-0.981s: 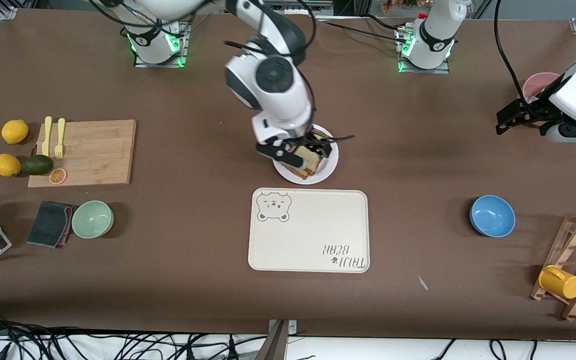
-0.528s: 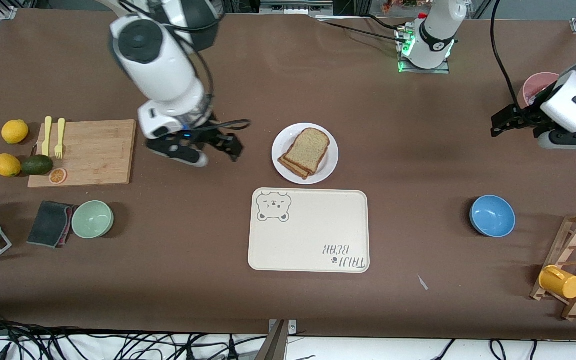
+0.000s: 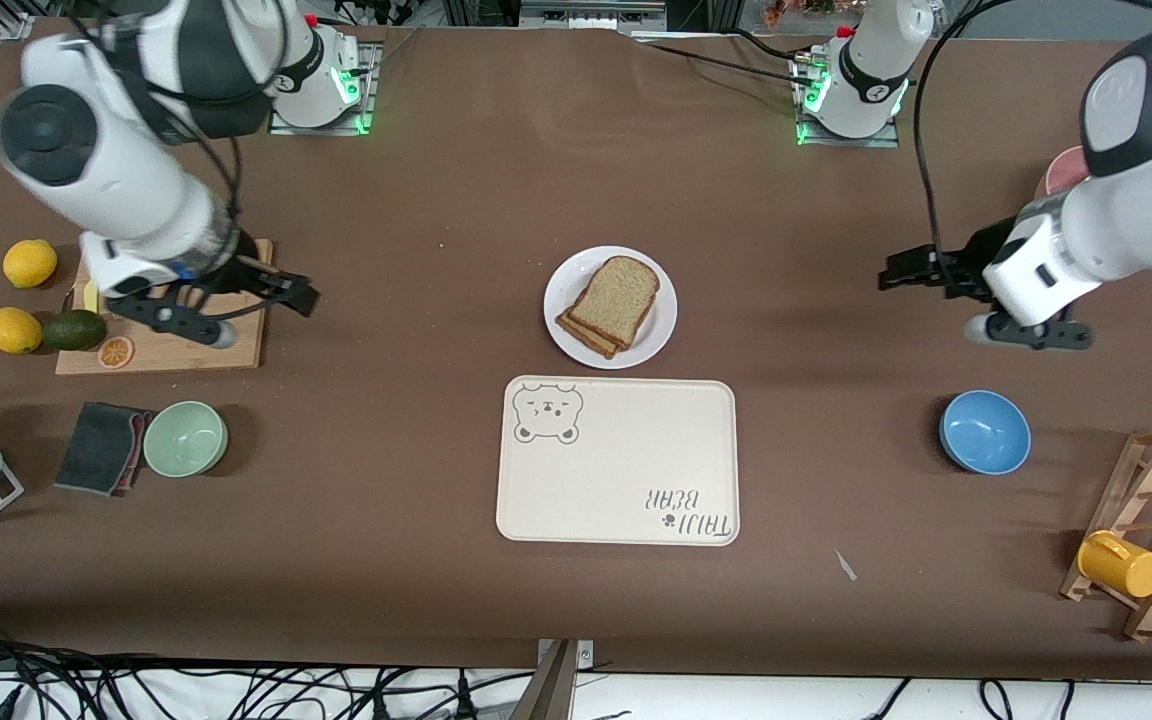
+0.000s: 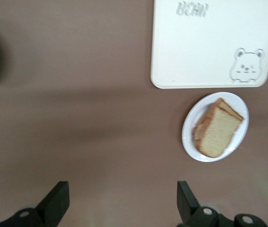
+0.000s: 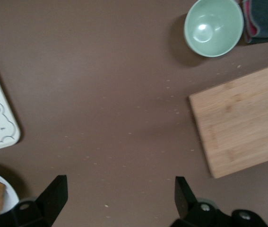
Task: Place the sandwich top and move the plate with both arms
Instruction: 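Withdraw the right gripper while the left gripper reaches toward the plate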
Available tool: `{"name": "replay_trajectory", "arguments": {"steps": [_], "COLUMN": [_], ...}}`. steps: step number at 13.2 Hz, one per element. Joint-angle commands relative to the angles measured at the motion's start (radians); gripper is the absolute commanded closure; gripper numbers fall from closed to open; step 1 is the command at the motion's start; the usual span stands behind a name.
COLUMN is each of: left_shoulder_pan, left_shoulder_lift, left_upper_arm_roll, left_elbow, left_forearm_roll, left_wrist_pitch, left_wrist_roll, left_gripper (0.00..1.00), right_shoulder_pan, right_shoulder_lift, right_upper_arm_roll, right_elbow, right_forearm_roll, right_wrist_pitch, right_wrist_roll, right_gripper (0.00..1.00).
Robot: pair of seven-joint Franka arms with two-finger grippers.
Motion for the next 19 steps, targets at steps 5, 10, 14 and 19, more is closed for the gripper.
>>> {"name": "replay_trajectory", "arguments": {"steps": [5, 10, 14, 19], "left_shoulder_pan": [-0.018, -0.036, -0.09, -0.111], "left_shoulder_lift": [0.298, 0.444, 0.456, 0.467], "left_upper_arm_roll": [-0.033, -0.041, -0.046, -0.046], "left_elbow": [0.007, -0.044, -0.117, -0.179], "left_forearm_roll": [-0.384, -0.652, -0.7, -0.737], "left_wrist_pitch": [0.121, 0.189, 0.264, 0.313], "left_wrist_roll": [0.279, 0.601, 0.742, 0.832], "left_gripper": [0.0, 0.12, 0.24, 0.24], "right_shoulder_pan": [-0.126, -0.13, -0.13, -0.27], "right_shoulder_lift": [-0.082, -0.076, -0.056, -0.069], "right_upper_arm_roll": [0.006, -0.034, -0.034, 0.085], "right_elbow": [0.066, 0.076, 0.111, 0.148], "right_forearm_roll": [0.016, 0.019, 0.021, 0.021], "right_wrist_pitch": [-0.107, -0.101, -0.17, -0.217], "right_wrist_roll": [-0.25, -0.249, -0.244, -0.25], "right_gripper": [0.0, 0.0, 0.0, 0.0]}}
